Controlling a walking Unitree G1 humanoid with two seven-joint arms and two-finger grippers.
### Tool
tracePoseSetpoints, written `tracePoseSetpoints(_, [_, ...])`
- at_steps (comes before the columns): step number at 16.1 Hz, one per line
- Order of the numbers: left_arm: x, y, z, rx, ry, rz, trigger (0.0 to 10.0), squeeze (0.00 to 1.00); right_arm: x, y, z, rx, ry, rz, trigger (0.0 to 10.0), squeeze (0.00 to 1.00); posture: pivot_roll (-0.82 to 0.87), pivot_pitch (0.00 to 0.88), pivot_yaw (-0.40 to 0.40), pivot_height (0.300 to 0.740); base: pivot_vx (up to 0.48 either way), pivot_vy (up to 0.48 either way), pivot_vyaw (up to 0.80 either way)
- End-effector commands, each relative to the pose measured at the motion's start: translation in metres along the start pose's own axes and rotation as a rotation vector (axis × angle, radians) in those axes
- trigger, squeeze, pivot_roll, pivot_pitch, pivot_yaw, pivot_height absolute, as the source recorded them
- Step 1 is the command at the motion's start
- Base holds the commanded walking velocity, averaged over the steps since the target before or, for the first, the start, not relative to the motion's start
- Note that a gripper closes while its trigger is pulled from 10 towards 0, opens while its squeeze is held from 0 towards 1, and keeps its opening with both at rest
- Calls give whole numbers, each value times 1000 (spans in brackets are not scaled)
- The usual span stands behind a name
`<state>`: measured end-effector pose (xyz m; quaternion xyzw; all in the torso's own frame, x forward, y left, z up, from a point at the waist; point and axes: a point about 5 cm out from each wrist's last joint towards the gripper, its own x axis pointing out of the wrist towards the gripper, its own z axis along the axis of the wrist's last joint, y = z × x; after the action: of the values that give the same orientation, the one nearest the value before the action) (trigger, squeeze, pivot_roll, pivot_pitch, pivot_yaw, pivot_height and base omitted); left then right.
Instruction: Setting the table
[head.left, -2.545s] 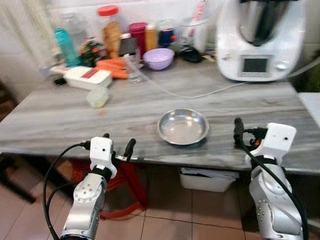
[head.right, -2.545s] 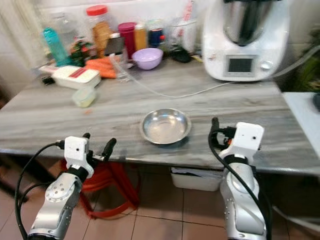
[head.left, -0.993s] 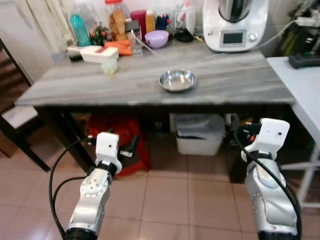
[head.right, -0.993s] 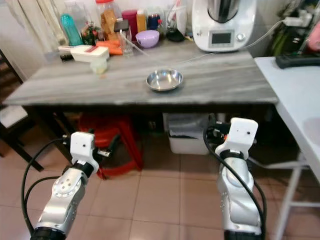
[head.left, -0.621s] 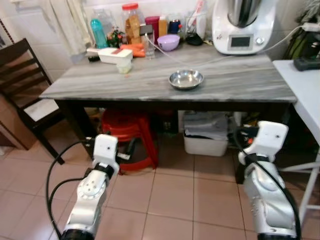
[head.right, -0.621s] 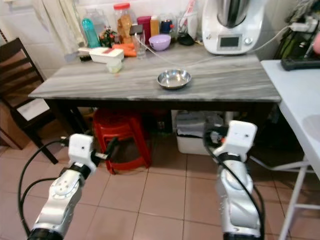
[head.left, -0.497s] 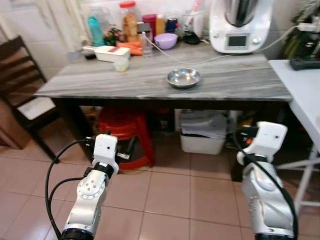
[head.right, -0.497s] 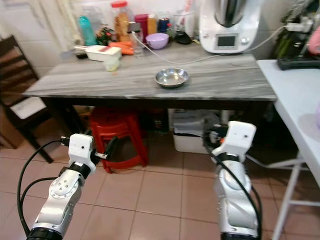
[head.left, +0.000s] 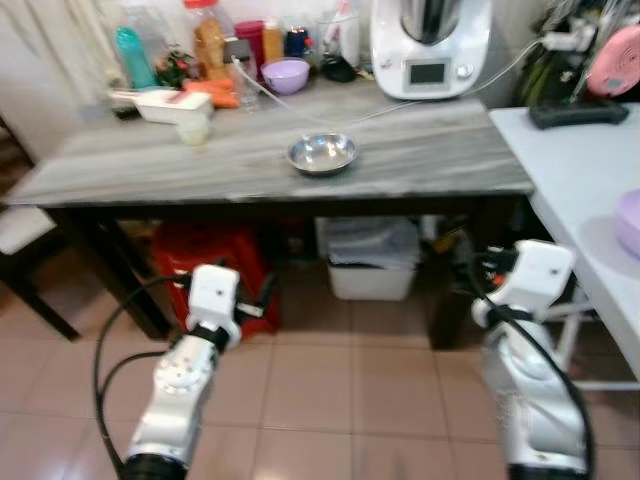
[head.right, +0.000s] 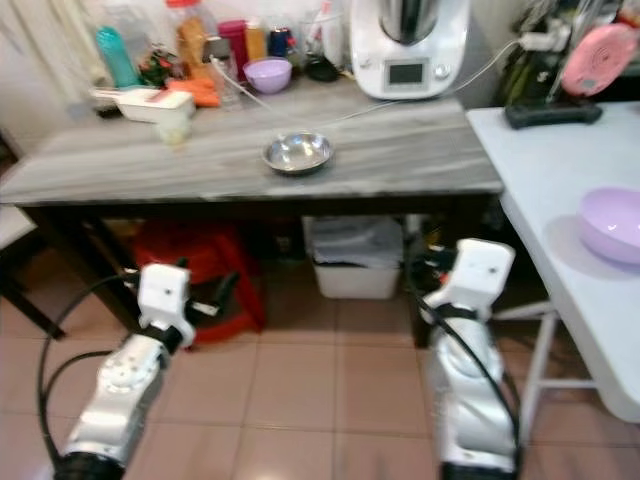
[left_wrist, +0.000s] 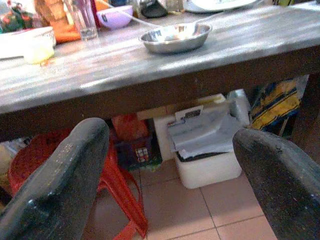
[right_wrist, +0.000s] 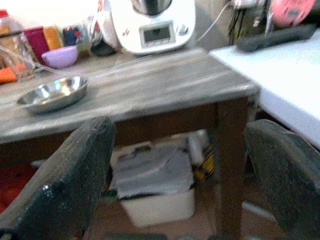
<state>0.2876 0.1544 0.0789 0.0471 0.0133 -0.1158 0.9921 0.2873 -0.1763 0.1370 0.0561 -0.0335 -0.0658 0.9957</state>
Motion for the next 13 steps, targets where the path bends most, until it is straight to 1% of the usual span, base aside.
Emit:
tracePoseSetpoints(1, [0, 0, 1, -6, -2, -2, 10000, 0, 1, -2, 1, -9, 2, 0, 10000, 0, -113, 0, 95, 740, 0, -394, -506])
tracePoseSetpoints(5, [0, -1, 1, -9, -1, -14, 10000, 0, 0, -3, -1, -12, 7, 2, 10000, 0, -113, 0, 96, 740, 0, -397, 0])
tracePoseSetpoints(8, [2, 1, 4, -14, -8, -6, 10000, 0, 0, -8, -2, -30, 12, -3, 10000, 0, -112, 0, 90, 740, 0, -386, 0])
tracePoseSetpoints(13, [2, -2, 3, -14, -8, -15, 10000, 0, 2, -5, -1, -6, 13, -1, 10000, 0, -107, 0, 85, 740, 0, -385, 0])
